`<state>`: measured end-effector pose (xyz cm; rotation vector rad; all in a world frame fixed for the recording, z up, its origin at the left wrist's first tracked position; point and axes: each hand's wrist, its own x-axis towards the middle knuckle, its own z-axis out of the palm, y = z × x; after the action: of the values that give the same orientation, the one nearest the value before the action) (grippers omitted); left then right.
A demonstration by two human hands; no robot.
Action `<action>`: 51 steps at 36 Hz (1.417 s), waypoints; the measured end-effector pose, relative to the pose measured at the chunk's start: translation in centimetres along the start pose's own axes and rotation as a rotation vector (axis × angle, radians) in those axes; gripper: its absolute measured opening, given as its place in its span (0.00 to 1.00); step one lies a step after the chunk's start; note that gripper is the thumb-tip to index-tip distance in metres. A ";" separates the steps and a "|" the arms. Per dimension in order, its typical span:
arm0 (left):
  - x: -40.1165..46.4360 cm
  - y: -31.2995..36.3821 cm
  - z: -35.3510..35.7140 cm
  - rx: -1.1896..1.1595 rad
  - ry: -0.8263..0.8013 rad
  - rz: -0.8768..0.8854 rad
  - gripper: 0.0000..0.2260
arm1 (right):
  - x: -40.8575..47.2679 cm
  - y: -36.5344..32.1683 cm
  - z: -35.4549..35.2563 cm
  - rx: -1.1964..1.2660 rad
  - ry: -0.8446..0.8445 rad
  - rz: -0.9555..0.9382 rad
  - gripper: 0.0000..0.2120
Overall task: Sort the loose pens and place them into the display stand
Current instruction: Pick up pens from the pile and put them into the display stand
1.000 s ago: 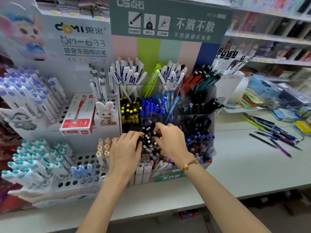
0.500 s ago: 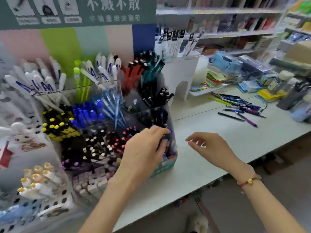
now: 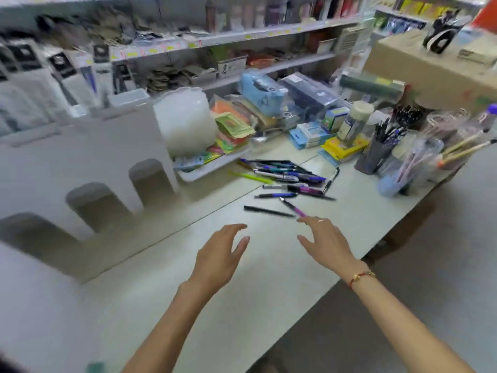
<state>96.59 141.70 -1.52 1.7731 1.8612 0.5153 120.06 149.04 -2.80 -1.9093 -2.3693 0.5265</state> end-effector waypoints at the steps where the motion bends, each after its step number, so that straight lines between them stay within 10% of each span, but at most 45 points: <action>1: 1.5 0.0 0.8 0.001 -0.004 -0.002 0.18 | 1.2 0.9 0.2 -0.036 0.025 -0.011 0.24; 9: 12.1 -2.9 5.7 0.241 -0.226 0.166 0.46 | 8.3 5.5 4.0 -0.100 0.016 0.008 0.47; 14: 16.1 -4.2 7.0 0.436 -0.205 0.170 0.42 | 11.6 7.3 5.9 -0.136 0.087 -0.029 0.51; 22: 23.0 -4.5 5.4 0.441 -0.261 0.161 0.67 | 14.8 7.1 5.8 -0.081 0.092 -0.190 0.48; 51: 14.1 -3.5 6.8 0.068 -0.213 0.115 0.34 | 10.7 0.7 9.9 0.450 0.202 -0.317 0.23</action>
<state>97.72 154.91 -10.48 1.9076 1.6558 0.2940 115.73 157.12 -14.10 -1.3038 -2.1341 0.7226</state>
